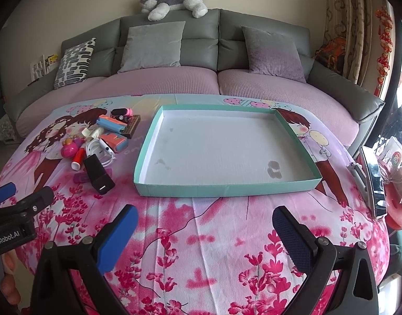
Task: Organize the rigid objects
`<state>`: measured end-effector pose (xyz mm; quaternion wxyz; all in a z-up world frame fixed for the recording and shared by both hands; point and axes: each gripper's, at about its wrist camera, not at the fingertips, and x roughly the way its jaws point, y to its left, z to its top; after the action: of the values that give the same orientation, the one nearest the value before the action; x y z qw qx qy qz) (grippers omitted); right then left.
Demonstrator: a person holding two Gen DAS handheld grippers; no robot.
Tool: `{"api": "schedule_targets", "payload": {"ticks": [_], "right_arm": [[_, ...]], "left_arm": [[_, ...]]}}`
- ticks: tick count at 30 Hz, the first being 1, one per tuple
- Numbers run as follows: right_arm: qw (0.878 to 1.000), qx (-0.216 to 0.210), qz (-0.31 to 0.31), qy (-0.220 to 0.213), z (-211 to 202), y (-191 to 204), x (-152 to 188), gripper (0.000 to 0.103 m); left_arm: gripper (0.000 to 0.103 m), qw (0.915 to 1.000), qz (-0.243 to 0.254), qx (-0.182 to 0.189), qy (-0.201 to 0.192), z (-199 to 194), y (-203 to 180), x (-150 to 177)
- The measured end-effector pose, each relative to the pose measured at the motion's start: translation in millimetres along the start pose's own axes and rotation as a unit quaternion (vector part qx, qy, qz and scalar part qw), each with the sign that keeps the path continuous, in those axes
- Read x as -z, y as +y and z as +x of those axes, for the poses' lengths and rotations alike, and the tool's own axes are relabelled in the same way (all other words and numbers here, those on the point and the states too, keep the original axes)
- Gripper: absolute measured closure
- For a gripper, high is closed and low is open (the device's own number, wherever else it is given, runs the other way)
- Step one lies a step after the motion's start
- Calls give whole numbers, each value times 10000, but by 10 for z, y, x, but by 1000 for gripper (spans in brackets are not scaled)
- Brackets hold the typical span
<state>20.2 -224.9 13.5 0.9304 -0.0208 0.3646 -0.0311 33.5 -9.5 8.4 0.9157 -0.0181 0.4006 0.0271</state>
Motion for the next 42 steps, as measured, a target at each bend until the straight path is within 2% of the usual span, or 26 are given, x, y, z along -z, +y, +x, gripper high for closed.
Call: {"api": "schedule_targets", "payload": {"ticks": [17, 24, 28, 32, 38, 42], "right_arm": [[10000, -15, -55, 54, 12, 12, -17, 0], [9981, -504, -282, -237, -74, 166, -302, 0], [9942, -921, -501, -250, -28, 414, -456, 0], [9890, -1269, -753, -91, 155, 728, -519, 2], [9812, -1610, -1055, 136, 444, 1127, -510, 8], [9778, -1714, -1154, 359, 690, 1269, -490, 18]], "left_arm": [[0, 10000, -53, 28, 44, 23, 44, -13], [0, 9995, -196, -237, 120, 72, 320, -248], [0, 9986, -449, -225, 188, 142, 579, -383], [0, 9980, -475, -335, 244, 268, 725, -443], [0, 9979, -445, -186, 421, 539, 809, -467], [0, 9975, -437, -135, 534, 684, 821, -423]]}}
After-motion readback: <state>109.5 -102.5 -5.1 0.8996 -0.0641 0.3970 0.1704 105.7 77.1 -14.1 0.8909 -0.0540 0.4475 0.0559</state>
